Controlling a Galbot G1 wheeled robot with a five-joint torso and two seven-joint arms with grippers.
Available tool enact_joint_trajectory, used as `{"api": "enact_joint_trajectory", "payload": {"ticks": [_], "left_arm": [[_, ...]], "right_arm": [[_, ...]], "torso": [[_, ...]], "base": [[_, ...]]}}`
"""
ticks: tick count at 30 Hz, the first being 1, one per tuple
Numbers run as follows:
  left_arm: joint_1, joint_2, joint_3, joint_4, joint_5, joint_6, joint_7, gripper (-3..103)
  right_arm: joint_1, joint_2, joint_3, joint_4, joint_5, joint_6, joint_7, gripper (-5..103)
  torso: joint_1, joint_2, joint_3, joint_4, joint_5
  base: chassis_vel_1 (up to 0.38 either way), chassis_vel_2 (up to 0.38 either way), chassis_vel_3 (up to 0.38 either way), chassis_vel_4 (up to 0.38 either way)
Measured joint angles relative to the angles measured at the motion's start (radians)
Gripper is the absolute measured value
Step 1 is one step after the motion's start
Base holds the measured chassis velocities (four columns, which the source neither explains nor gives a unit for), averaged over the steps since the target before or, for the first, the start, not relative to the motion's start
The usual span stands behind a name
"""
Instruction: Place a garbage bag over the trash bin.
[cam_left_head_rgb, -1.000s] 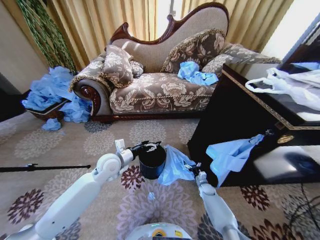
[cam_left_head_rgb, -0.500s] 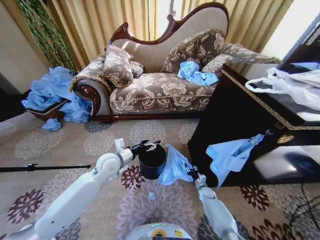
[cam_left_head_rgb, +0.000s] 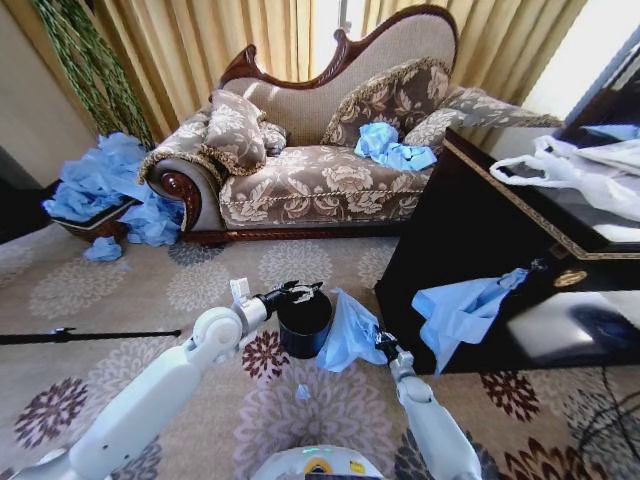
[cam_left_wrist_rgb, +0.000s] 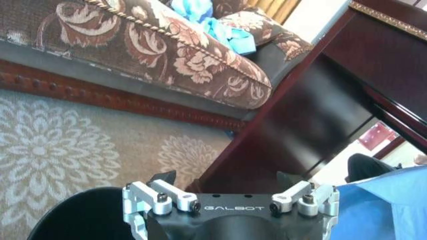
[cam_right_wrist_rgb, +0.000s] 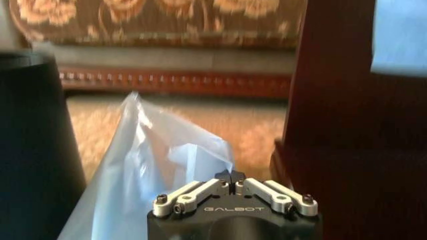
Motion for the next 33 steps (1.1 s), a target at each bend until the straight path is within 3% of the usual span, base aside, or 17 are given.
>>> {"api": "enact_joint_trajectory", "payload": {"ticks": [2,8,15,19,33], "left_arm": [[0.026,0.005,-0.016,-0.021,0.005,-0.003,-0.001,100],[0.083,0.014,-0.035,-0.063,0.026,-0.01,0.0,100],[0.138,0.018,-0.05,-0.097,0.079,-0.013,0.006,100],[0.202,0.018,-0.057,-0.133,0.132,-0.013,0.005,100],[0.297,-0.02,-0.028,-0.151,0.196,-0.011,0.019,100]], "right_arm": [[-0.05,-0.021,-0.02,0.143,0.026,-0.036,0.063,-2],[-0.143,-0.071,-0.073,0.397,0.126,-0.134,0.144,-2],[-0.204,-0.121,-0.109,0.588,0.209,-0.209,0.207,0],[-0.243,-0.187,-0.133,0.787,0.337,-0.3,0.271,0],[-0.163,-0.319,-0.143,1.059,0.608,-0.428,0.459,0]], "torso": [[0.0,0.0,0.0,0.0001,0.0],[0.0,0.0,0.0,0.0,0.0001],[0.0,0.0,0.0,-0.0002,-0.0001],[0.0,0.0,0.0,-0.0001,-0.0001],[0.0,0.0,0.0,0.0002,0.0]], "base": [[0.0,0.0,0.0,0.0],[0.0,0.0,0.0,0.0],[0.0,0.0,0.0,0.0],[0.0,0.0,0.0,0.0],[0.0,0.0,0.0,0.0]]}}
